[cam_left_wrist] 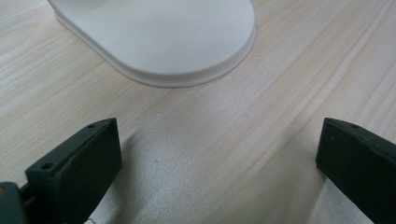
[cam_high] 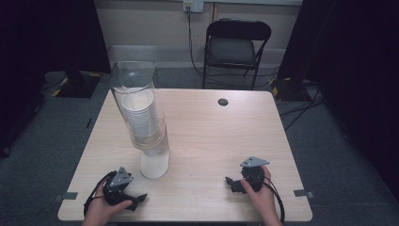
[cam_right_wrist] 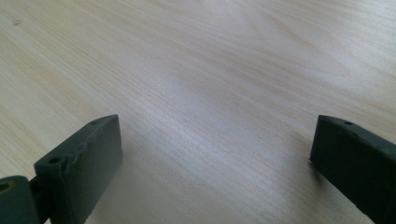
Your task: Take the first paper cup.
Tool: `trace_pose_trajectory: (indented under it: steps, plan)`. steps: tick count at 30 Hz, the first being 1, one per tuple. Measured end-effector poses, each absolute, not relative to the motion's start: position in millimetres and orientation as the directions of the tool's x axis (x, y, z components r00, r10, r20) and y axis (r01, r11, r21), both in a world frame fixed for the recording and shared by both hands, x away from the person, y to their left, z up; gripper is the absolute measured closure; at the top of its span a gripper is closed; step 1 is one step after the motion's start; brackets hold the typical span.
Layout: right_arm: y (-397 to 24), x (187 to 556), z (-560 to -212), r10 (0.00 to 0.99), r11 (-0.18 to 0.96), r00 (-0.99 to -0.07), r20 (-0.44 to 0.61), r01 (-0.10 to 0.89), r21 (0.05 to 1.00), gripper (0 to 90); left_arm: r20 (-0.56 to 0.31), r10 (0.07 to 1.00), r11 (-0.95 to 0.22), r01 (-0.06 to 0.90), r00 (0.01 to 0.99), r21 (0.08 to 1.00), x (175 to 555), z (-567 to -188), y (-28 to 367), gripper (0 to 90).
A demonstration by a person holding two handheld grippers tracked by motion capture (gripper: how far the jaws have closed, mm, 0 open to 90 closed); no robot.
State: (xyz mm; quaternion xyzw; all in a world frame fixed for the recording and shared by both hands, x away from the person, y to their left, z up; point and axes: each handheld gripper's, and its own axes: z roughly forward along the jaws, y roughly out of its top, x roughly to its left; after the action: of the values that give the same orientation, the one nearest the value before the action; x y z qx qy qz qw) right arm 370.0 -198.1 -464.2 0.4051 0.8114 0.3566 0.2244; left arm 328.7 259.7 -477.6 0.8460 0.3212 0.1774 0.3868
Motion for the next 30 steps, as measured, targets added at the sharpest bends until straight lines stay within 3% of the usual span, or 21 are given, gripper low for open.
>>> trace_pose_trajectory:
  steps: [9,13,18,25,30]
  plan:
    - [-198.1,370.0,-464.1,0.818,0.418,-0.570,-0.076,0.498,0.760,1.6,0.059,0.692,-0.487,0.405,0.719,0.774,326.9,-477.1,258.8,1.7]
    - [-198.1,370.0,-464.0,0.818,0.418,-0.570,-0.076,0.498,0.760,1.5,0.060,0.702,-0.468,0.396,0.710,0.790,324.7,-475.1,256.6,19.1]
    - [-198.1,370.1,-464.1,0.818,0.418,-0.570,-0.077,0.498,0.759,1.5,0.051,0.704,-0.447,0.386,0.708,0.807,322.2,-467.0,255.8,16.3]
    - [-198.1,370.1,-464.1,0.818,0.419,-0.570,-0.077,0.498,0.759,1.5,-0.033,0.758,-0.273,0.363,0.651,0.891,324.6,-442.6,255.0,16.0]
    - [-198.1,370.0,-464.0,0.818,0.418,-0.570,-0.076,0.498,0.759,1.5,-0.036,0.768,-0.245,0.345,0.640,0.906,329.2,-433.5,248.0,17.1]
